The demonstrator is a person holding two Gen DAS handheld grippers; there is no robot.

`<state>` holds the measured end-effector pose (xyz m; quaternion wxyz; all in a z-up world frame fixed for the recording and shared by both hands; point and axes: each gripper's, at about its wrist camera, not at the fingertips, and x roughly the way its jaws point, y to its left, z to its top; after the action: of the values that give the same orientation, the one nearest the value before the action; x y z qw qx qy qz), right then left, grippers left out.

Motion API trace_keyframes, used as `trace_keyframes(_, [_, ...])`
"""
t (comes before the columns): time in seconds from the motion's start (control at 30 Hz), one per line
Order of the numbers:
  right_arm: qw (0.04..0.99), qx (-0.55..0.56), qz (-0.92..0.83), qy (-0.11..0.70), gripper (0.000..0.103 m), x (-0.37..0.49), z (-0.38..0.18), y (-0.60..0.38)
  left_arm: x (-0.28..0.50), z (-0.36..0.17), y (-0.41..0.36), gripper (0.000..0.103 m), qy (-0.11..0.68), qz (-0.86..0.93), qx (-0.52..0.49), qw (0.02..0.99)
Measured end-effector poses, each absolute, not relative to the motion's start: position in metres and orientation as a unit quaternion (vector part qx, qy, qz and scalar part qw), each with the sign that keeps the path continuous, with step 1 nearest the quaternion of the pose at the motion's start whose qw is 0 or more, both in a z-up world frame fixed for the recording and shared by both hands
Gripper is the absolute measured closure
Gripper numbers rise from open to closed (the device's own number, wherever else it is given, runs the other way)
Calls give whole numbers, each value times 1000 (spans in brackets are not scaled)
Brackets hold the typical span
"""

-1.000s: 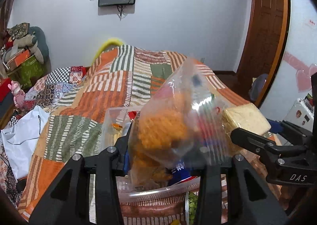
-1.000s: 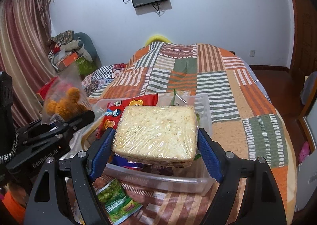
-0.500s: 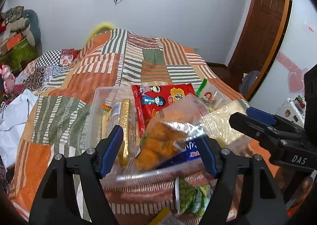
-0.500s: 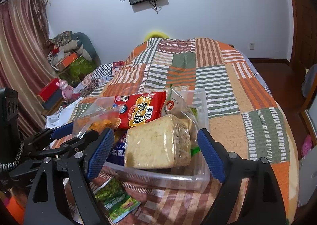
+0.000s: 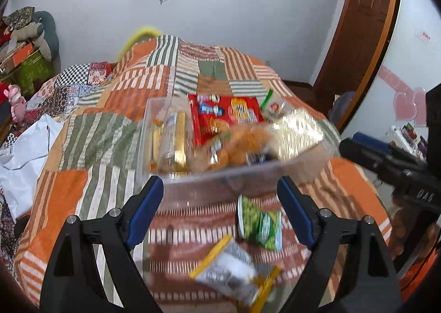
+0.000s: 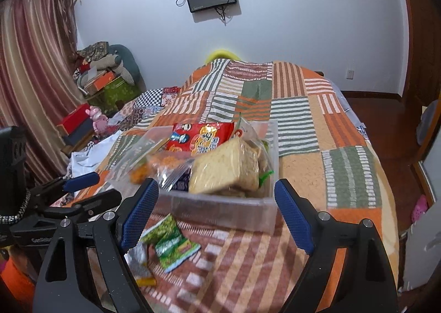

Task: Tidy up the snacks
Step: 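Carry both items over the clear box and open both grippers, then move the left gripper to the yellow chip packet while the right moves to the green pea packet, then grasp the chip packet with the left gripper while the right grasps the pea packet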

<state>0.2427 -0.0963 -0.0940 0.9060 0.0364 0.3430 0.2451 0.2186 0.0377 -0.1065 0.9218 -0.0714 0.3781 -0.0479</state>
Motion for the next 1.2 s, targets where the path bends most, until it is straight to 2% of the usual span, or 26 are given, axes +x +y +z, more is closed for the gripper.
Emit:
trace_keyframes(0.5, [896, 38, 257, 361, 18, 215, -107, -108, 198, -166, 15, 18, 459, -40, -62, 885])
trace_keyframes(0.8, [886, 26, 260, 384, 18, 211, -126, -102, 169, -173, 38, 18, 459, -24, -42, 887])
trace_keyframes(1.03, [876, 20, 268, 402, 18, 211, -137, -90, 161, -175, 55, 18, 471, -42, -98, 876])
trace_keyframes(1.2, [868, 8, 276, 412, 18, 212, -143, -77, 164, -181, 42, 18, 460, -46, -82, 883])
